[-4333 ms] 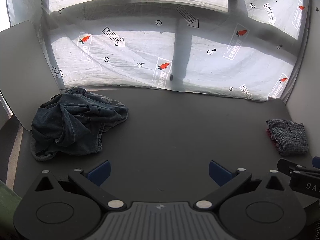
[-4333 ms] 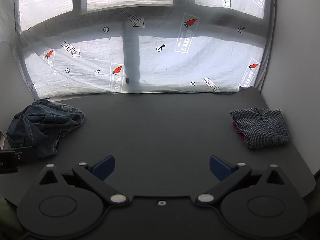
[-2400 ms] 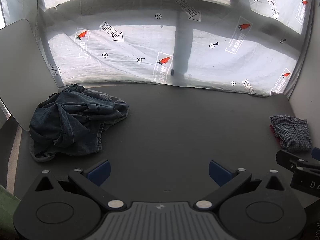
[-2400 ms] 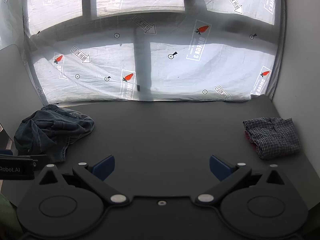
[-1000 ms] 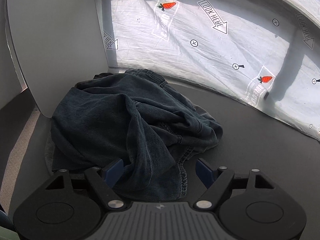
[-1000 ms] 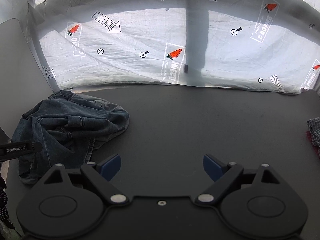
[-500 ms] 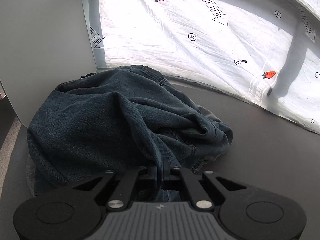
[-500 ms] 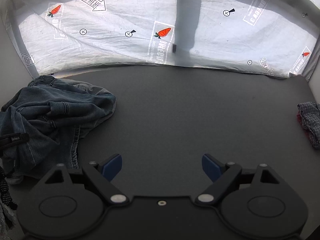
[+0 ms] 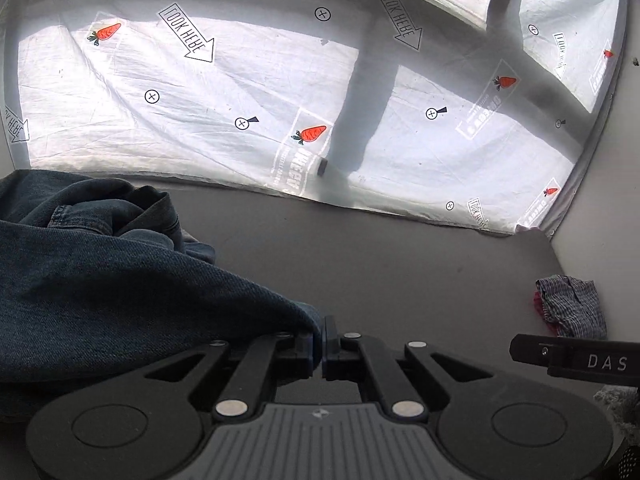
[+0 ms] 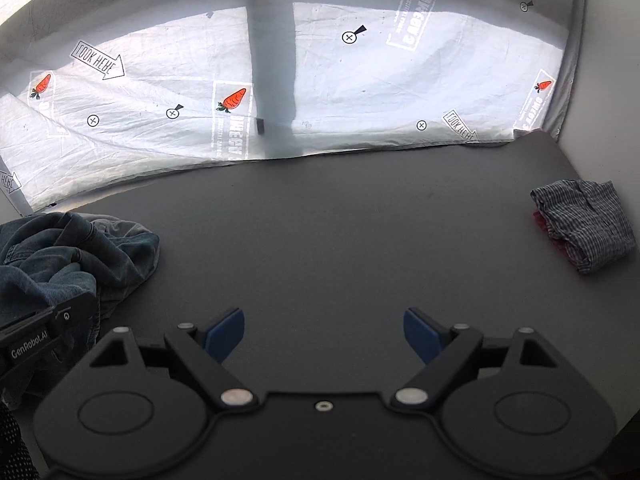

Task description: Fold clothes

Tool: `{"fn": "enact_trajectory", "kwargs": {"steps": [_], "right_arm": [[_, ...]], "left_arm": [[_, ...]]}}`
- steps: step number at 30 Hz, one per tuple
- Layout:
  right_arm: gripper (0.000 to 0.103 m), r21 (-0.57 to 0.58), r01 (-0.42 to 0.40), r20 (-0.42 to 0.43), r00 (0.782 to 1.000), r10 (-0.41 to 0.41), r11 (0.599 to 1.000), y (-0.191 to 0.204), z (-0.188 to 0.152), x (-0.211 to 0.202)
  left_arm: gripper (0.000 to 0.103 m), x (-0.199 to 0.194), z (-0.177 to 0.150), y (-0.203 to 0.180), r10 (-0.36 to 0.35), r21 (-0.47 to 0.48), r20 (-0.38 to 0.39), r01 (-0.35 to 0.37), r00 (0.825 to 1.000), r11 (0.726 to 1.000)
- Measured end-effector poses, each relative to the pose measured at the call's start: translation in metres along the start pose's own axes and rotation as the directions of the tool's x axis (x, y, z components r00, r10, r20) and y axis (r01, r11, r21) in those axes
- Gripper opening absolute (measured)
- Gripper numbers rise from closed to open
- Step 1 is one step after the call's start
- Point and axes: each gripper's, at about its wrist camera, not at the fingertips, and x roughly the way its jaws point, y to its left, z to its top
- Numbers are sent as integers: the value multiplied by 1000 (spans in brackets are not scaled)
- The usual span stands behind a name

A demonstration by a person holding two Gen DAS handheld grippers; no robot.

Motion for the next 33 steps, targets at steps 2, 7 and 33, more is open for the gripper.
{"fn": "enact_trajectory", "kwargs": {"steps": [2,7,33], "right_arm": [[87,50,64,17,998,-65,997,-30,-1,0],[87,159,188,18,981,-193,969,-99,-6,-3],[74,-329,-224,-238,960,149,917,44,-52,143]], "left_arm": [[3,14,-5,-43,-144,52,-59,147,988,988],[39,40,-33,-135,-332,176,-304,395,893,902],[62,38,-21,58,339,-210,-261,-396,904,894]]}}
